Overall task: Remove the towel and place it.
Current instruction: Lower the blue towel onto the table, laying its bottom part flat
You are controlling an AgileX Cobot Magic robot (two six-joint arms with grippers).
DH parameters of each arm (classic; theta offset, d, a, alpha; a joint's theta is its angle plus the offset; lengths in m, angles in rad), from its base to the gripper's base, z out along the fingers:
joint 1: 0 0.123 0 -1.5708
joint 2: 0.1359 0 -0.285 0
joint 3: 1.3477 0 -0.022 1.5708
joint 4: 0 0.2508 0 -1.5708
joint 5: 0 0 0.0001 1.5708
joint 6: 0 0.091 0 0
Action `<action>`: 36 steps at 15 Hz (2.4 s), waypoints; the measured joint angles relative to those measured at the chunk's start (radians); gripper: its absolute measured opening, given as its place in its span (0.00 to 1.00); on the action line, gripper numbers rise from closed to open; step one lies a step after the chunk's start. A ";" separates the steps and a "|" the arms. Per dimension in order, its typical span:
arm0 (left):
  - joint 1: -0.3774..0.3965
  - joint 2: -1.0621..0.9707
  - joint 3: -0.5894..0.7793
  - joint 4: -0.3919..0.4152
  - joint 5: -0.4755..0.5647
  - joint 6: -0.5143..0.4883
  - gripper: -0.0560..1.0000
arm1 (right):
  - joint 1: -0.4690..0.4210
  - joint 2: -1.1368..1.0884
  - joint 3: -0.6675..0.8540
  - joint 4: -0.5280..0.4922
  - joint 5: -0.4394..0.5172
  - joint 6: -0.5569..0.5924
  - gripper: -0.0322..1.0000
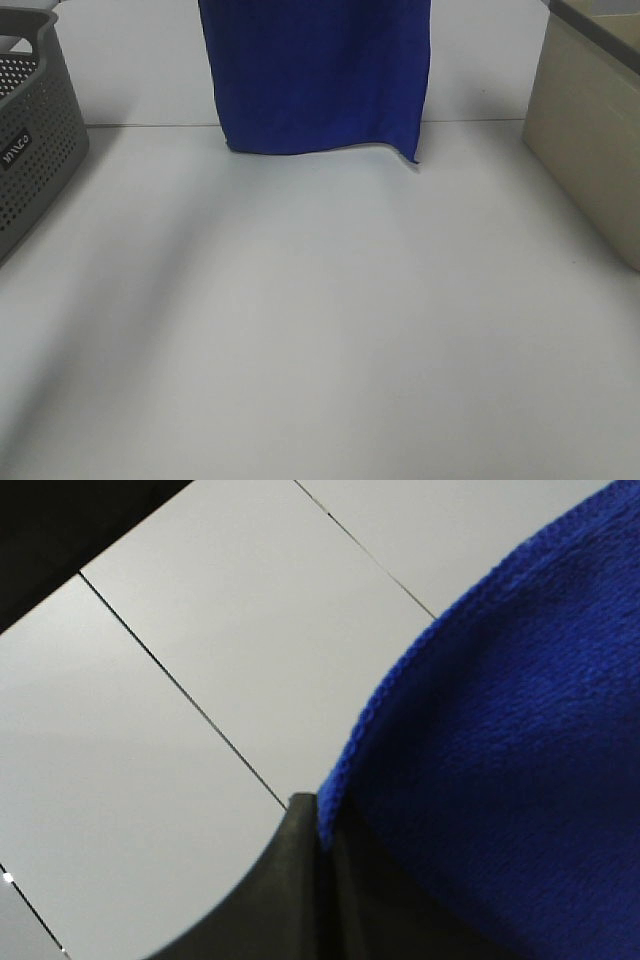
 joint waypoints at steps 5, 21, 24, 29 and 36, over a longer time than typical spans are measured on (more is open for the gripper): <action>0.005 -0.031 0.000 0.011 0.250 0.000 0.05 | 0.000 0.000 0.000 0.036 0.164 0.040 0.05; 0.005 -0.315 0.043 -0.020 1.309 -0.070 0.05 | 0.000 -0.216 -0.003 0.524 1.266 -0.206 0.05; 0.006 -0.370 0.128 0.021 1.308 -0.151 0.05 | 0.000 -0.216 -0.003 0.534 1.267 -0.210 0.05; 0.006 -0.451 0.204 0.039 1.310 -0.254 0.05 | 0.000 -0.319 0.102 0.552 1.267 -0.284 0.05; 0.005 -0.449 0.207 0.063 1.255 -0.252 0.05 | 0.009 -0.322 0.102 0.440 1.177 -0.457 0.05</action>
